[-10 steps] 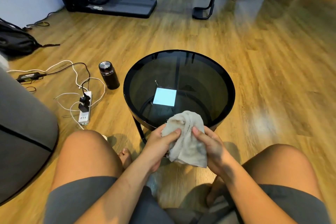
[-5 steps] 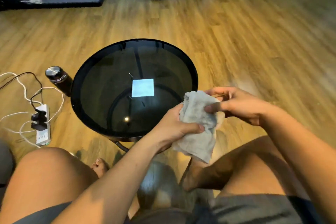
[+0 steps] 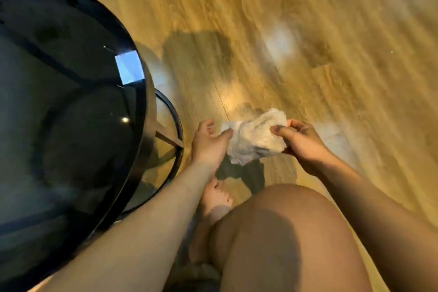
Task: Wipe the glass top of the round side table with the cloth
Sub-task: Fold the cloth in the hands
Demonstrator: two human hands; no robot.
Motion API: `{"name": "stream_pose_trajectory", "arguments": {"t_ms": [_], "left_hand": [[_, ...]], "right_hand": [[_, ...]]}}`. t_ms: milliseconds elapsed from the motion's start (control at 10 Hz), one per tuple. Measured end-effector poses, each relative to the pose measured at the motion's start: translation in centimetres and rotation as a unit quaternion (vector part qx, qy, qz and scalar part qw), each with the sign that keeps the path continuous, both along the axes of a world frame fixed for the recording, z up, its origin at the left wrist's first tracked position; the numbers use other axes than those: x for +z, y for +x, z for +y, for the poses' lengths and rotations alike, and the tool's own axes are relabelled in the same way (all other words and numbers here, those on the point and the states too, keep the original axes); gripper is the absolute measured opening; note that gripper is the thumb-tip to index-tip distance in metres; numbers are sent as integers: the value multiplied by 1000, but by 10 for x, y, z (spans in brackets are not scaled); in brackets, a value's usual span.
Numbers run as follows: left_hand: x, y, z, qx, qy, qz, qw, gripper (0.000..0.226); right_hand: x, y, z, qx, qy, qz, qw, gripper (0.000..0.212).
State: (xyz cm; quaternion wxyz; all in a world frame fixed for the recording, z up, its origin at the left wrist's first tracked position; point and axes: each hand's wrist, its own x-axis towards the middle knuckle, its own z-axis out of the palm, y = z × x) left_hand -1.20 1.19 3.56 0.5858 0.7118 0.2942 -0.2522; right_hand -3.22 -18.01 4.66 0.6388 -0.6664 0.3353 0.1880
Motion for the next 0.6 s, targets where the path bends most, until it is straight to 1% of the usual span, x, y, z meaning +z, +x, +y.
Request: {"name": "stream_pose_trajectory", "arguments": {"t_ms": [100, 200, 300, 400, 500, 600], "left_hand": [[-38, 14, -15, 7, -43, 182, 982, 82], [-53, 16, -21, 55, -185, 250, 949, 57], [-75, 22, -29, 150, -193, 213, 946, 59], [-82, 20, -29, 126, -84, 246, 957, 81], [-76, 8, -16, 98, -3, 255, 962, 78], [-59, -1, -8, 57, -10, 195, 979, 68]], "right_hand": [[-40, 16, 7, 12, 45, -6, 999, 6], [-55, 23, 13, -13, 128, 1, 992, 19], [-90, 29, 2, -87, 185, 27, 978, 27], [-112, 21, -14, -105, 163, 87, 977, 27], [-130, -3, -33, -127, 67, 166, 976, 49], [-121, -12, -35, -171, 33, 127, 976, 41]]}}
